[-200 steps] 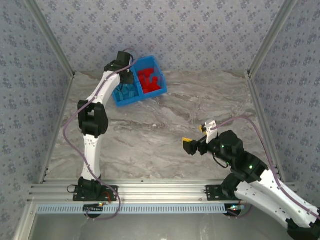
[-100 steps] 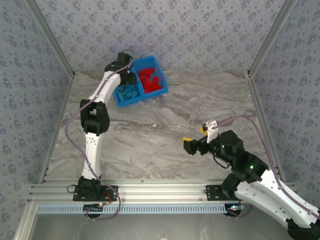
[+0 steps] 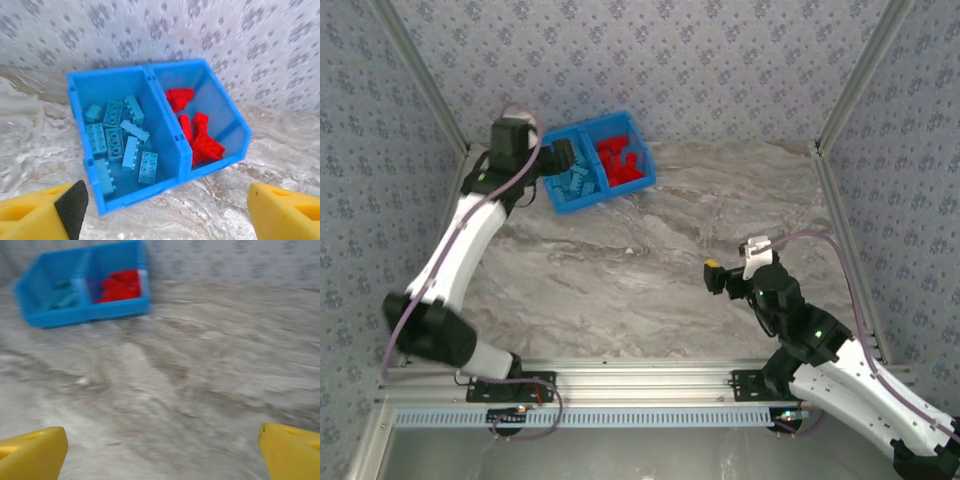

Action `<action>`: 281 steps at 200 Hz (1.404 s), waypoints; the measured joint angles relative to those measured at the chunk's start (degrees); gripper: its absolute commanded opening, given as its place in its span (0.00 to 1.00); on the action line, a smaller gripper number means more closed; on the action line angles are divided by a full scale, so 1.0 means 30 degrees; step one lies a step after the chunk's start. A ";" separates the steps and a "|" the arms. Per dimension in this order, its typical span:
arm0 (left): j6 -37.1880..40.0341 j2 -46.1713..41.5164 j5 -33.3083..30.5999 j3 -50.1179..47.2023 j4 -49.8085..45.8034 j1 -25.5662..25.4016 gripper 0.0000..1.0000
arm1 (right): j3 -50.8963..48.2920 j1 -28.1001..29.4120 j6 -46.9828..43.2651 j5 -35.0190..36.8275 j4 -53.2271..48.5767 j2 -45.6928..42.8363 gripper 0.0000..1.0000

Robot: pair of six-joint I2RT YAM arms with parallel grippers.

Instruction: Sort the legos into containers by color

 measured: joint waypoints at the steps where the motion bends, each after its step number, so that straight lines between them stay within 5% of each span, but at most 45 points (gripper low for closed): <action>1: 0.0000 -0.0146 -0.0015 -0.0124 0.0051 0.0000 0.89 | -0.0036 -0.0036 -0.0022 0.0080 0.0007 0.0000 1.00; 32: 0.0962 -0.5326 -0.1268 -0.5581 0.1785 -0.0044 0.90 | -0.2157 -0.3213 -0.1501 0.2280 0.1042 0.0000 1.00; 63: 0.2251 -0.7635 -0.1967 -1.1067 0.3031 -0.0044 0.99 | -0.5093 -0.8014 -0.2579 0.1756 0.4546 0.0415 1.00; 101: 0.3177 -0.9056 -0.4342 -1.5679 0.4539 -0.0022 0.99 | -0.6652 -1.4375 -0.2514 -0.1056 1.0768 0.6579 1.00; 167: 0.4393 -1.0462 -0.7730 -2.0859 0.9296 0.1071 0.99 | -0.3810 -1.4302 -0.4189 -0.4284 2.0866 1.9008 1.00; 218: 0.5654 -0.5042 -0.5872 -2.3008 1.7471 0.3140 0.99 | -0.3752 -1.4411 -0.4692 -0.6003 2.2804 1.9263 1.00; 259: 0.5814 0.2368 -0.2557 -2.0072 2.1872 0.5319 1.00 | -0.3752 -1.4418 -0.4772 -0.6280 2.3103 1.9263 1.00; 281: 0.5880 0.3162 -0.1282 -1.9387 2.2192 0.5282 0.99 | -0.3730 -1.4455 -0.4838 -0.6798 2.3052 1.9263 1.00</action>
